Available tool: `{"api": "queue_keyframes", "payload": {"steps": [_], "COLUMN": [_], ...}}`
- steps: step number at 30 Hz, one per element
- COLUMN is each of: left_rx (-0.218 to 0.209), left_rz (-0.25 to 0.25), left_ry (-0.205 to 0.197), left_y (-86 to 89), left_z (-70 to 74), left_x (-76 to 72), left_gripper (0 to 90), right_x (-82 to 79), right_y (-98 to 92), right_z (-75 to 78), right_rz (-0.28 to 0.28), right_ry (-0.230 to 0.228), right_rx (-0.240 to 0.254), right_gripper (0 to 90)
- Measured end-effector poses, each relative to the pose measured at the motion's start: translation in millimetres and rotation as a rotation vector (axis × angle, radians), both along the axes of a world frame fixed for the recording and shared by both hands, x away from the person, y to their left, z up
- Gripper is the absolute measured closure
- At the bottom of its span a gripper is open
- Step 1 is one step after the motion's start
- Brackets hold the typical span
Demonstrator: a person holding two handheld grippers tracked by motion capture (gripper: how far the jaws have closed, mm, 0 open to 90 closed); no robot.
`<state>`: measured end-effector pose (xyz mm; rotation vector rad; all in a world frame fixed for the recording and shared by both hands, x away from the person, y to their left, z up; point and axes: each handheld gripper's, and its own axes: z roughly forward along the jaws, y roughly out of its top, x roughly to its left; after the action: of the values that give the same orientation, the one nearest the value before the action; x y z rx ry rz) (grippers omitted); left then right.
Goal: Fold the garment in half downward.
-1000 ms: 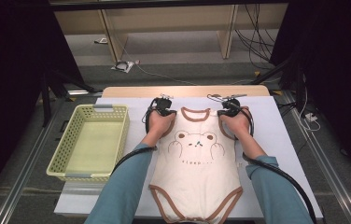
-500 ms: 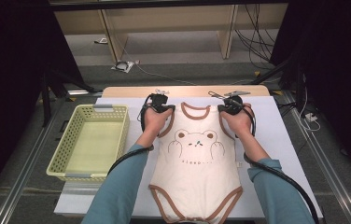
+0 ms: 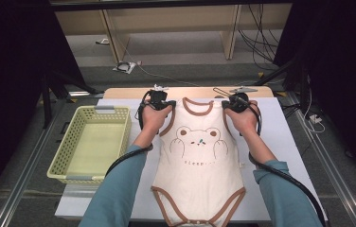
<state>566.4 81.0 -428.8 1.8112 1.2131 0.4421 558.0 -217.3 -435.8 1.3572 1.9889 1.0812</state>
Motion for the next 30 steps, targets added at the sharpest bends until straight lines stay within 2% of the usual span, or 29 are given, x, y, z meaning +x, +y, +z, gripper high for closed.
{"api": "queue_keyframes", "payload": {"steps": [11,22,30], "left_rx": [0.003,-0.006,0.016], "left_rz": [-0.003,-0.004,0.0], "left_ry": [-0.03,-0.051,-0.078], "left_y": [4.3,6.7,8.2], "left_z": [12.4,20.3,24.9], "left_x": [0.2,-1.8,-3.3], "left_gripper": [87.2,87.2,87.3], "right_x": [-0.8,-0.7,0.1], "right_y": [1.8,3.1,8.5], "right_z": [15.7,24.1,31.4], "right_rz": [-0.014,-0.012,-0.008], "right_ry": [-0.034,-0.056,-0.069], "right_rx": [-0.001,-0.009,-0.031], "right_gripper": [86.2,86.1,86.1]}}
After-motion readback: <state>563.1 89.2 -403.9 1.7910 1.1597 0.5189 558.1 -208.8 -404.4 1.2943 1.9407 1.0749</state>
